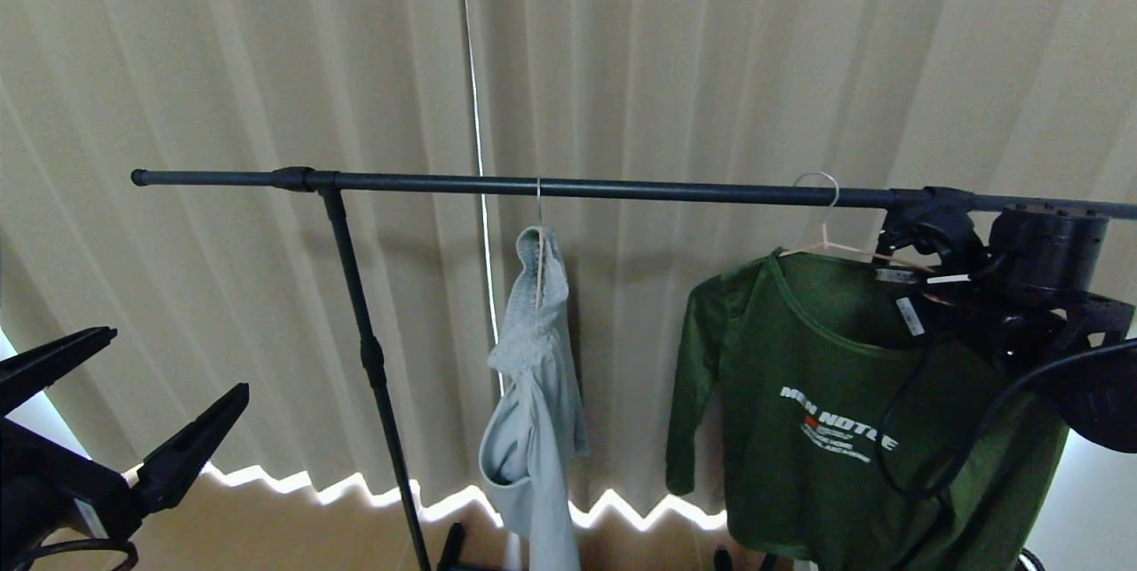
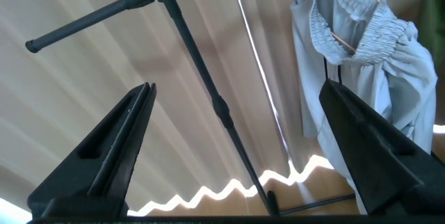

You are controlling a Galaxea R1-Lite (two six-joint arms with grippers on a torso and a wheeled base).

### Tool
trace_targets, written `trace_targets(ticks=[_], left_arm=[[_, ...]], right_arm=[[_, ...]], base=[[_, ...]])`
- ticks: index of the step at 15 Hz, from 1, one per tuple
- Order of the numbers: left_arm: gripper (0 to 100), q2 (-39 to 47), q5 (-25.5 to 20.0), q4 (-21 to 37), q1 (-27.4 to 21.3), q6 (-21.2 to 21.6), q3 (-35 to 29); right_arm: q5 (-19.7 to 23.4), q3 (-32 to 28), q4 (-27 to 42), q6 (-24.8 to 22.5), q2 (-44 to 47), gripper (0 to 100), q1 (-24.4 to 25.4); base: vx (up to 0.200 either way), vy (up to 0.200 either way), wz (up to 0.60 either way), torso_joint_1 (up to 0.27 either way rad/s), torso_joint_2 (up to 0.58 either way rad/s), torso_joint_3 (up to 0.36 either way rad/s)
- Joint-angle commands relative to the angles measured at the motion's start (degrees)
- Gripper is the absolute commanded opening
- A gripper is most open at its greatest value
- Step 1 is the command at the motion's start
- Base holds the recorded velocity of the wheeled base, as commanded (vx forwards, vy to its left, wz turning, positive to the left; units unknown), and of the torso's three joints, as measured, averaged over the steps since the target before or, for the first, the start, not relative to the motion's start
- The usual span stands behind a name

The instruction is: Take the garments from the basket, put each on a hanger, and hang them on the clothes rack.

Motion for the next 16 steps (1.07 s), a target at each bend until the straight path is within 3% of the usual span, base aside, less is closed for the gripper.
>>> trace_targets(ticks=[1, 6, 8, 9, 13, 16], left_arm=[[100, 0.1, 0.0, 0.0, 0.0, 0.0, 0.1], [100, 0.3, 0.0, 0.0, 0.0, 0.0, 0.1], [100, 0.3, 0.0, 0.1, 0.1, 0.0, 0.1], [100, 0.4, 0.0, 0.1, 0.1, 0.0, 0.1], [100, 0.5, 0.0, 0.1, 0.1, 0.0, 0.2], [100, 0.5, 0.0, 0.2, 0.1, -0.1, 0.7]], right_arm=[[0.0, 0.4, -1.0, 0.0, 2.5, 0, 2.3], [0.2, 1.4, -1.1, 0.3, 1.6, 0, 8.4], [0.2, 2.5, -4.2, 0.7, 1.7, 0, 10.6], [0.2, 3.5, -5.2, 0.8, 1.7, 100, 10.9], [0.9, 7.0, -13.0, 1.8, 1.9, 100, 11.4], [2.5, 9.1, -16.5, 5.8, 1.9, 100, 11.4]], base=[[0.000, 0.000, 0.00, 0.000, 0.00, 0.000], [0.000, 0.000, 0.00, 0.000, 0.00, 0.000], [0.000, 0.000, 0.00, 0.000, 0.00, 0.000], [0.000, 0.000, 0.00, 0.000, 0.00, 0.000], [0.000, 0.000, 0.00, 0.000, 0.00, 0.000], [0.000, 0.000, 0.00, 0.000, 0.00, 0.000]])
